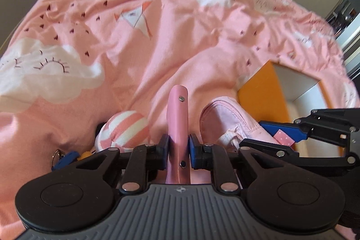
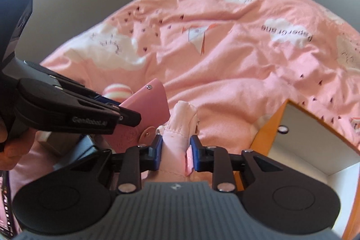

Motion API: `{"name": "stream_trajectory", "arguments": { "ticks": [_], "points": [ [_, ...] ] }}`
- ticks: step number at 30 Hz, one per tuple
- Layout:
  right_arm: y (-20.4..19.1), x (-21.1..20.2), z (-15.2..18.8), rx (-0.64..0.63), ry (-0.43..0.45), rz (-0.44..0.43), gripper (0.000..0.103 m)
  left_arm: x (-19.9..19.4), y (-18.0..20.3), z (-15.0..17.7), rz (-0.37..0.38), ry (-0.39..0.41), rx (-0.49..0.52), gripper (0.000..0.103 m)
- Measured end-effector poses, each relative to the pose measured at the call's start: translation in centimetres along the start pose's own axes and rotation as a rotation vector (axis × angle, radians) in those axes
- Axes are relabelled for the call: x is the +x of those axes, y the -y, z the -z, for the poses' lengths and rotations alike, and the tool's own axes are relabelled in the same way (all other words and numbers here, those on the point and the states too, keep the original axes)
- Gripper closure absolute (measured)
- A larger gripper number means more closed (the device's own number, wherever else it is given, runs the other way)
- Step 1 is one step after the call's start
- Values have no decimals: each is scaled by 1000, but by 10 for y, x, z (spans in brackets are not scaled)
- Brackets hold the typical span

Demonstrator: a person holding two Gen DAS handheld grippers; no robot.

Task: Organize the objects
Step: 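Carry both pink items into the orange box and lower them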

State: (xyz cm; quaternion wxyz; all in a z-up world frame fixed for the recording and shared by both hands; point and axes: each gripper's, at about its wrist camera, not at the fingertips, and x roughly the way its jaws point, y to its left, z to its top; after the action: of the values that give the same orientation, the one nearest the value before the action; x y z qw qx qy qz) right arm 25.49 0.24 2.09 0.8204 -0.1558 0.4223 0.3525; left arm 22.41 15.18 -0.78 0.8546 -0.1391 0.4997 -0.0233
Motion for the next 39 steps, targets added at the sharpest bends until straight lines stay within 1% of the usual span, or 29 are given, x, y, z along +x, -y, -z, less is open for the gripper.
{"name": "stream_trajectory", "arguments": {
  "ticks": [4,9,12,15,17,20,23,27,29,33,39],
  "points": [
    [6,-50,7,46,103,2,75,-39,19,1,51,82,-17,83],
    [23,-117,32,123,217,41,75,-79,55,14,160,175,-31,83],
    [38,-149,53,168,258,78,75,-92,82,22,217,216,-12,83],
    [54,-170,78,206,272,138,75,-92,112,29,266,230,20,83],
    [65,-173,95,242,260,179,75,-82,132,35,292,212,34,83],
    [84,-168,126,309,227,231,75,-54,154,46,329,153,21,83],
    [101,-155,157,371,188,284,75,-22,172,62,312,101,18,83],
    [117,-133,187,425,141,292,75,14,182,81,295,24,-18,83],
    [121,-123,195,421,122,291,75,26,186,87,281,5,-30,83],
    [122,-109,202,394,92,279,75,42,198,97,247,-15,-14,83],
    [118,-92,204,317,7,319,75,59,207,104,225,-75,-6,83]
  ]
}}
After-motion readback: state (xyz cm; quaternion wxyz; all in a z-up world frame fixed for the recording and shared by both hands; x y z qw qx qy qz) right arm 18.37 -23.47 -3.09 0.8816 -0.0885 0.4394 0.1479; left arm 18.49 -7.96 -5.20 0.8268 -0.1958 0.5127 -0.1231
